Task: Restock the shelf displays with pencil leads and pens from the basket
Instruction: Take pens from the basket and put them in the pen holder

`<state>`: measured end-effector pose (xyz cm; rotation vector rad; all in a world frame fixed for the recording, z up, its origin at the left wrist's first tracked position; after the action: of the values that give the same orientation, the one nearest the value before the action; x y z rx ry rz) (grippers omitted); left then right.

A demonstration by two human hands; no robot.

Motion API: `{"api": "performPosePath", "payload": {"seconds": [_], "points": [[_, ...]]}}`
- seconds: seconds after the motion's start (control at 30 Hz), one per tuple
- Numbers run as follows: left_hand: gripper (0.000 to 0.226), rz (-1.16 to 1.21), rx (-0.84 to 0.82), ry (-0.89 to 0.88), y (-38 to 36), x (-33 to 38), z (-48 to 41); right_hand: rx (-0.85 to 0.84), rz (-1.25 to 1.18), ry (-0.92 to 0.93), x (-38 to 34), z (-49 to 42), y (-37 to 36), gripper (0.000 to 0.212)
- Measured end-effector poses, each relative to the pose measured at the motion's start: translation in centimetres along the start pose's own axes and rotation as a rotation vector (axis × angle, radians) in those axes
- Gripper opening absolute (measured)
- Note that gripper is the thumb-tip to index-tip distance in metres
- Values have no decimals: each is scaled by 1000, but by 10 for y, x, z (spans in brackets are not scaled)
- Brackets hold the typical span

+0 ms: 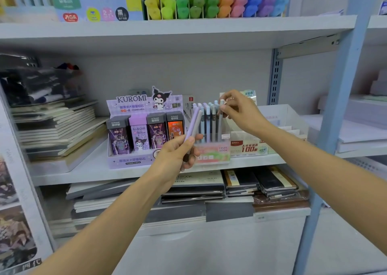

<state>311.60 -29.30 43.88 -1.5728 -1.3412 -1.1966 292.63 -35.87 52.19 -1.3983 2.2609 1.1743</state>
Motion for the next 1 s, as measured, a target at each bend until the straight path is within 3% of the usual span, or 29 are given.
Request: {"api": "performPosePath", "payload": {"seconds": [0.3,0.37,0.43,0.53,0.8,0.9,1.0], "points": [[27,35,-7,14,4,2,4,140,98,-50,4,3,-3,23],[27,34,-6,16,4,5,6,145,-106,-63,-8,8,0,30],[27,25,-16,19,2,7,8,28,-337,-93,-23,15,-6,33],[27,17,-43,19,-4,13,14,-156,-421,-64,-43,29,-20,27],[22,81,104,43,19,29,33,46,-682,-177,-37,41,7,9],[18,128,192,14,27,35,36,-63,-611,-225,-32,51,2,10],[17,146,279,-51,33,45,40,-290,-538,-277,-30,65,-11,25]]}}
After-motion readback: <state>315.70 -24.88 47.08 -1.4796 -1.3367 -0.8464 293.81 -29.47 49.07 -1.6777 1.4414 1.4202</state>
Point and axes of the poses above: each hand's wrist, its own z-axis away from the middle knuckle, its own y-axis out of the back of the hand, x = y × z, the point moved 5 cm from there along -z, towards the middle knuckle, and after that the axes turned 3 degrees about -z, right-handed, at the moved point
